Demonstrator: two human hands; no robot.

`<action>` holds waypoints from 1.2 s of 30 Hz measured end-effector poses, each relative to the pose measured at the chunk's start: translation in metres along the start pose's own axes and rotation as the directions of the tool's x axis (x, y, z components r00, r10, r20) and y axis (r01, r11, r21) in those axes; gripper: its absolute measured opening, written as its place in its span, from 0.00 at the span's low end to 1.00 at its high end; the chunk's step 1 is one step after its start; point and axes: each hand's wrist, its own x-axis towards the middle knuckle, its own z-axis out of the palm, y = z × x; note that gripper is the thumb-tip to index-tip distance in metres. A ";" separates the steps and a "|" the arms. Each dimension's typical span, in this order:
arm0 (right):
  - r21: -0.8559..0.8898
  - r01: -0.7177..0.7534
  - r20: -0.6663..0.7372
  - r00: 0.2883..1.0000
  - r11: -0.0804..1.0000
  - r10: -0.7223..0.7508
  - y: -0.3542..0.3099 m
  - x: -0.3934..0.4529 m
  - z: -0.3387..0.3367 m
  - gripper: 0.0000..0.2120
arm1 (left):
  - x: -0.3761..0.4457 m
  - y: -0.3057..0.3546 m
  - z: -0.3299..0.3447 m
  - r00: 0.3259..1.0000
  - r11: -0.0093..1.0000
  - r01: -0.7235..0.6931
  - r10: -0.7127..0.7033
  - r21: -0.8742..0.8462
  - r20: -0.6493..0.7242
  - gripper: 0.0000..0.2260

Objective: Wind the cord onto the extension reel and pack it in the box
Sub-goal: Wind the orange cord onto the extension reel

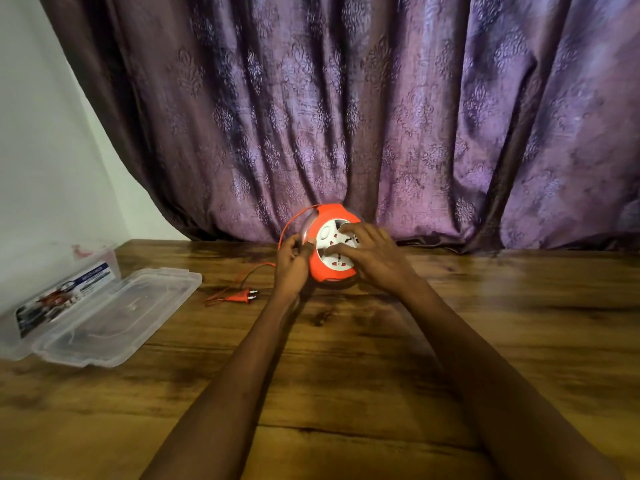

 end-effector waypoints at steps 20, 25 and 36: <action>0.689 -0.683 0.594 0.339 -0.243 0.730 -0.021 0.019 -0.005 0.23 | -0.009 -0.010 0.012 0.965 0.902 -0.248 0.197 0.353 0.173 0.16; 0.514 -0.801 0.339 0.518 0.306 0.786 -0.012 0.013 -0.008 0.29 | -0.008 -0.005 0.010 0.980 0.950 -0.193 0.177 0.244 0.086 0.06; -0.012 0.038 0.149 0.988 0.999 -0.035 -0.009 -0.001 -0.003 0.19 | -0.001 0.006 -0.007 0.988 0.995 0.098 -0.095 -0.015 0.123 0.08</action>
